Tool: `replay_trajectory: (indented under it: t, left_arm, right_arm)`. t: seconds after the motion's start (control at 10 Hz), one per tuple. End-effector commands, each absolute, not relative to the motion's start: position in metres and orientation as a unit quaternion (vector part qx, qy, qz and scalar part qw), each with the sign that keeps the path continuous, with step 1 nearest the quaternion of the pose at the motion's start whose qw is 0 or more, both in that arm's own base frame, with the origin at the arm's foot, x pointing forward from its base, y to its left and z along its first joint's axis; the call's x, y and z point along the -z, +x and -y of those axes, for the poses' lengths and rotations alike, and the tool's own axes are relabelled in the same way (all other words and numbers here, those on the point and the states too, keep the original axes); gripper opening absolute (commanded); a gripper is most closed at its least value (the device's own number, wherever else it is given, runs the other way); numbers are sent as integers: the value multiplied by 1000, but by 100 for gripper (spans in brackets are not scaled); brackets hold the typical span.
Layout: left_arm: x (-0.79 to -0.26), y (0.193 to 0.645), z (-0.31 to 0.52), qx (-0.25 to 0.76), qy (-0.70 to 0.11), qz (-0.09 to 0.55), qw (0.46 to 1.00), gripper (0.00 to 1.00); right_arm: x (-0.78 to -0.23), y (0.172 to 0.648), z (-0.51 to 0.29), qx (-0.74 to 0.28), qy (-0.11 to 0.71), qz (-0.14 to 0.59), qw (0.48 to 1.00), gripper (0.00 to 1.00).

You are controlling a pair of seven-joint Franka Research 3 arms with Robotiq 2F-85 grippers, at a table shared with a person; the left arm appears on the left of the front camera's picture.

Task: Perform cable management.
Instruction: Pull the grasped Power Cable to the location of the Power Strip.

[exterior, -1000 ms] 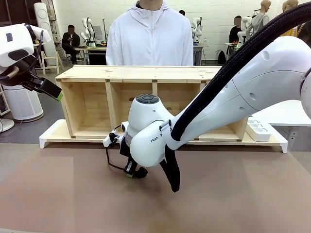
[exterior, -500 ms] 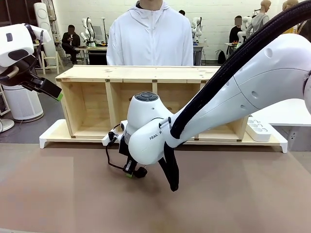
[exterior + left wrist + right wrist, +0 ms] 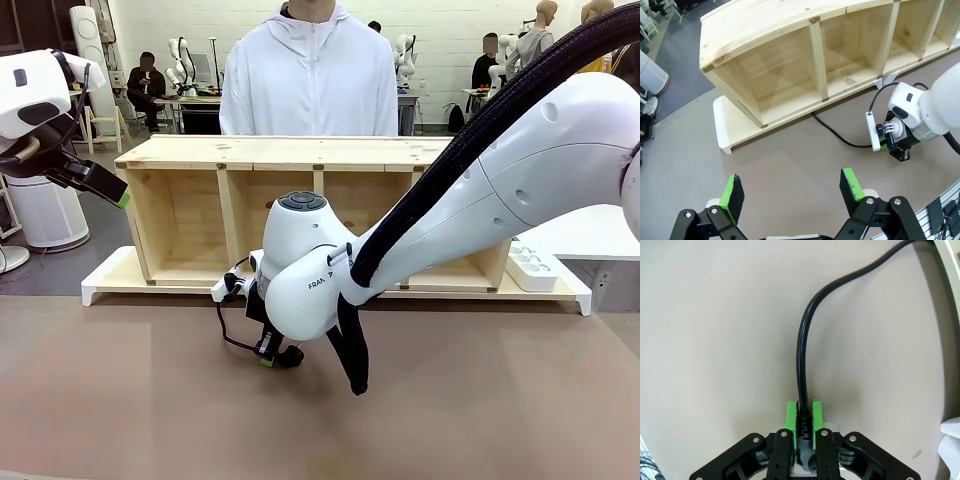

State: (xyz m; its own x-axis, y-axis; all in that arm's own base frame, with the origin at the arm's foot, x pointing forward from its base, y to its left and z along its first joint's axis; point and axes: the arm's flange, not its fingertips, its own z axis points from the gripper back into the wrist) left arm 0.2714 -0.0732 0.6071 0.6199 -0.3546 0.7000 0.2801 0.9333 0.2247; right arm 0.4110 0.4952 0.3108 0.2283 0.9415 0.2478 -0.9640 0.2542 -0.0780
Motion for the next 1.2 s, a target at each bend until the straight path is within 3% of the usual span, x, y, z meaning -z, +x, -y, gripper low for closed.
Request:
replay_trajectory:
  t: [0.0, 0.4, 0.5, 1.1]
  left_arm:
    - [-608, 273, 73, 179, 51, 403, 896, 100]
    - [-608, 273, 73, 179, 51, 403, 896, 100]
    - [-608, 273, 73, 179, 51, 403, 896, 100]
    - [-608, 273, 73, 179, 51, 403, 896, 100]
  right_arm:
    - [-310, 412, -496, -612, 44, 133, 778, 2]
    - [-310, 412, -496, -612, 44, 133, 778, 2]
    - [-311, 411, -495, -609, 46, 123, 782, 15]
    - [-357, 334, -442, -578, 32, 154, 800, 15]
